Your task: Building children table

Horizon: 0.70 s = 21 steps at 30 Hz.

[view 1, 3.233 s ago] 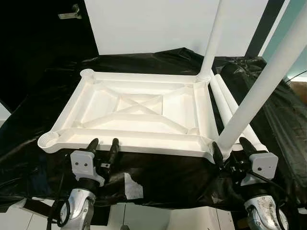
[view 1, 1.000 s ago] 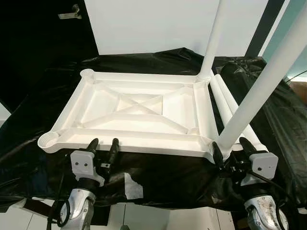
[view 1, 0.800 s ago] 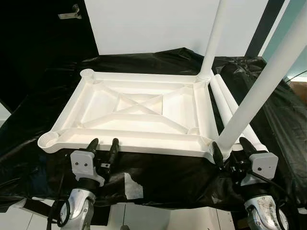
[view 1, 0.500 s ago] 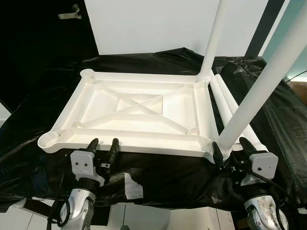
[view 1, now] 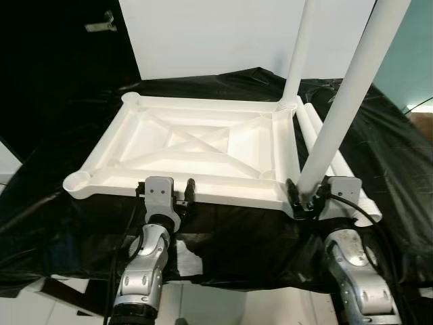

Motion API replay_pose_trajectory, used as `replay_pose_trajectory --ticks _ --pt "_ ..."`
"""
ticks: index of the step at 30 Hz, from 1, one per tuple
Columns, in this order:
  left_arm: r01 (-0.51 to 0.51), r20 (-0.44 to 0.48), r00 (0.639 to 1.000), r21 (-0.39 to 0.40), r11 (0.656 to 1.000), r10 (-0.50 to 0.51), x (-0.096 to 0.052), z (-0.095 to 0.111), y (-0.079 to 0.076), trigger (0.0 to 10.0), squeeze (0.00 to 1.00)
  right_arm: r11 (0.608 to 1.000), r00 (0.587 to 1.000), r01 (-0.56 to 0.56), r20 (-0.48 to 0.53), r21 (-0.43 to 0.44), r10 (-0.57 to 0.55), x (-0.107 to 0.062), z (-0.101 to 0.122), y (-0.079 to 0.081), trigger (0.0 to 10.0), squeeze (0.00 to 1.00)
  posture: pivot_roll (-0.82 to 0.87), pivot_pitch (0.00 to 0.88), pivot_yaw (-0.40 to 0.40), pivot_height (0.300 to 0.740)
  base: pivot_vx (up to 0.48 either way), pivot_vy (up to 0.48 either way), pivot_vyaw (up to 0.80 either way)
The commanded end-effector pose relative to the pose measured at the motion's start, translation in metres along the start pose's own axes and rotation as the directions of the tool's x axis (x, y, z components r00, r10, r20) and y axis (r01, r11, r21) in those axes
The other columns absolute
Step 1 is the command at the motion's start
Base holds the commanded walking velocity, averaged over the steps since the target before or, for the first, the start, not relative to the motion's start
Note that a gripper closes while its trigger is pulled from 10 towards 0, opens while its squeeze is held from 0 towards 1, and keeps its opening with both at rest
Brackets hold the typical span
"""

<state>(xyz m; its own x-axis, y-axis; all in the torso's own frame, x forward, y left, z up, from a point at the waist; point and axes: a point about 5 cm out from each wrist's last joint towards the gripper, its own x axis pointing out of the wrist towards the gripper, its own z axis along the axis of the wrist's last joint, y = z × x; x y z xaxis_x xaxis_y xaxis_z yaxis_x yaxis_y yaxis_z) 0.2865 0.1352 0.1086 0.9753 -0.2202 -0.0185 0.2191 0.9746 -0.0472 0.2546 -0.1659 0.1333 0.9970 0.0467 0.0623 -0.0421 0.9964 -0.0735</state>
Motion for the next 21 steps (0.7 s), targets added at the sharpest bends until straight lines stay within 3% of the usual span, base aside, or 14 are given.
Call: replay_pose_trajectory --ticks 1,8,10,11,14,21 --pt "-0.046 -0.052 0.998 0.001 0.999 0.046 -0.002 -0.009 0.005 10.0 0.00 1.000 1.000 0.006 -0.022 0.005 -0.006 0.000 -0.003 -0.001 10.0 0.00 -0.09 0.050 0.017 0.740 0.000 0.000 0.00" --pt "-0.092 -0.025 0.995 -0.007 0.996 0.092 -0.007 0.000 0.013 10.0 0.00 1.000 0.999 -0.027 -0.037 0.014 0.028 -0.005 -0.001 0.001 10.0 0.00 -0.08 0.047 0.021 0.740 0.000 0.000 0.00" --pt "-0.088 -0.009 0.996 -0.015 0.996 0.088 -0.013 0.000 0.015 10.0 0.00 0.999 0.998 -0.043 -0.037 0.010 0.043 -0.011 -0.002 0.001 10.0 0.00 -0.08 0.046 0.021 0.740 0.000 0.000 0.00" --pt "-0.072 0.022 0.997 -0.020 0.997 0.072 -0.024 0.000 0.017 10.0 0.00 0.997 0.997 -0.073 -0.037 -0.011 0.072 -0.021 -0.003 0.002 10.0 0.00 -0.08 0.046 0.020 0.740 0.000 0.000 0.00" --pt "-0.056 0.046 0.997 -0.015 0.998 0.056 -0.029 0.002 0.017 10.0 0.00 0.996 0.995 -0.089 -0.038 -0.029 0.088 -0.024 -0.003 0.003 10.0 0.00 -0.07 0.045 0.021 0.740 0.000 0.000 0.00" --pt "0.043 0.109 0.993 -0.010 0.999 -0.041 -0.031 0.010 0.008 10.0 0.00 0.991 0.993 -0.121 -0.003 -0.058 0.121 -0.006 0.006 -0.001 10.0 0.00 -0.07 0.039 0.025 0.740 0.000 0.000 0.00"
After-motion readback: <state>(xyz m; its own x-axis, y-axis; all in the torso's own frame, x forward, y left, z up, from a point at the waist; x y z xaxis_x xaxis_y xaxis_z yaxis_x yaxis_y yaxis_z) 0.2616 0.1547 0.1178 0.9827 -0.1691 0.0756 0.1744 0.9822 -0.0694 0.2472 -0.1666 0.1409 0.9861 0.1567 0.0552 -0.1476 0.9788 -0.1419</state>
